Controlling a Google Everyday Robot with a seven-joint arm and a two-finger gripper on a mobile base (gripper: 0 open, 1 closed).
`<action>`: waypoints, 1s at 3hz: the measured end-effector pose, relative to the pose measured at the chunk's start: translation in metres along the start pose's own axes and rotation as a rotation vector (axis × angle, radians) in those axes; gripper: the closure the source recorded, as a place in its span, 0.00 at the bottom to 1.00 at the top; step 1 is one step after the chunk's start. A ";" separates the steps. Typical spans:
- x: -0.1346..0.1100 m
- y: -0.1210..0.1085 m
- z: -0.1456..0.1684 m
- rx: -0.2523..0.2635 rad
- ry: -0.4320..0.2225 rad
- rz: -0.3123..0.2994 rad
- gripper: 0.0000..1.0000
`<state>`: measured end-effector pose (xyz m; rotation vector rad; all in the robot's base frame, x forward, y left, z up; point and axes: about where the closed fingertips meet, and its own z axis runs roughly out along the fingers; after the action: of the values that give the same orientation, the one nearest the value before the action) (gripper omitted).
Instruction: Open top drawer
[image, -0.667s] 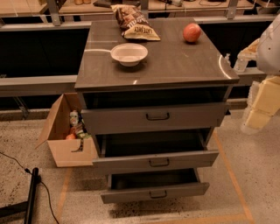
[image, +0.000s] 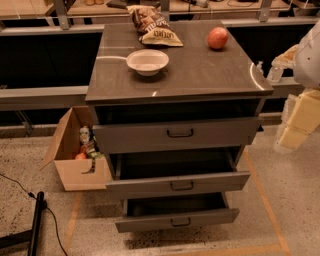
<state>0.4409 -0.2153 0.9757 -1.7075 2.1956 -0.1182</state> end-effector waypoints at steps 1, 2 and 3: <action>-0.002 0.004 0.022 0.031 -0.055 -0.040 0.00; -0.008 0.002 0.063 0.066 -0.102 -0.110 0.00; -0.016 0.001 0.112 0.076 -0.142 -0.149 0.00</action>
Offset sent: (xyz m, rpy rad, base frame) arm 0.0467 0.0338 -0.1120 0.0606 -0.1767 0.2182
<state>0.4799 -0.1830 0.8749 -1.7783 1.9383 -0.1130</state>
